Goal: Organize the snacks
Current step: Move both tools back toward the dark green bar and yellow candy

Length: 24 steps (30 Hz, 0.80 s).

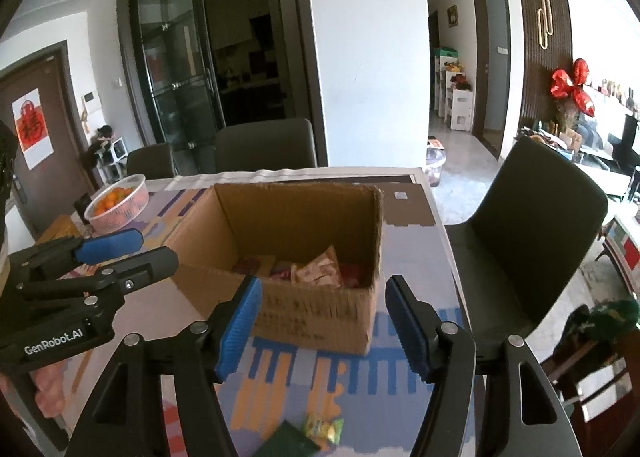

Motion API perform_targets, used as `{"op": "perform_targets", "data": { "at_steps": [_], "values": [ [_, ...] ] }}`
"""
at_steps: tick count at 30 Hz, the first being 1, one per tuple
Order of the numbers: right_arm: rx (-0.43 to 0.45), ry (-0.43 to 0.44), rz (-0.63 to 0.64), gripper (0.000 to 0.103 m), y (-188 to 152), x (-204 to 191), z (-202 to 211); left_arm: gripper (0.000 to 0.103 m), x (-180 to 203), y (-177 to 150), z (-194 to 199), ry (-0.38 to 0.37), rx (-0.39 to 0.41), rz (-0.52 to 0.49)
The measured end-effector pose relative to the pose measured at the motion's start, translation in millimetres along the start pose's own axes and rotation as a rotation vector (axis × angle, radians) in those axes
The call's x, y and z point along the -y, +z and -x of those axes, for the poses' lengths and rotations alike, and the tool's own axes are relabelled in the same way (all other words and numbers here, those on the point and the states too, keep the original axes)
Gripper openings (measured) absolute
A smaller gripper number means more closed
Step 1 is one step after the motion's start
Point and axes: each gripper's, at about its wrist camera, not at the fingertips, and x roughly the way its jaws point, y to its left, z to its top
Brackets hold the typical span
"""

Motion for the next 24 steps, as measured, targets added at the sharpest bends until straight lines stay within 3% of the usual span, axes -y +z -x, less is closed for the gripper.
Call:
{"op": "perform_targets", "data": {
  "at_steps": [11, 24],
  "values": [
    [-0.031, -0.029, 0.014, 0.065, -44, 6, 22, 0.055, 25, -52, -1, -0.039, -0.070, -0.045],
    [-0.200, -0.057, -0.016, 0.065, -116, 28, 4, 0.055, 58, -116, -29, -0.094, -0.205, -0.126]
  ]
}}
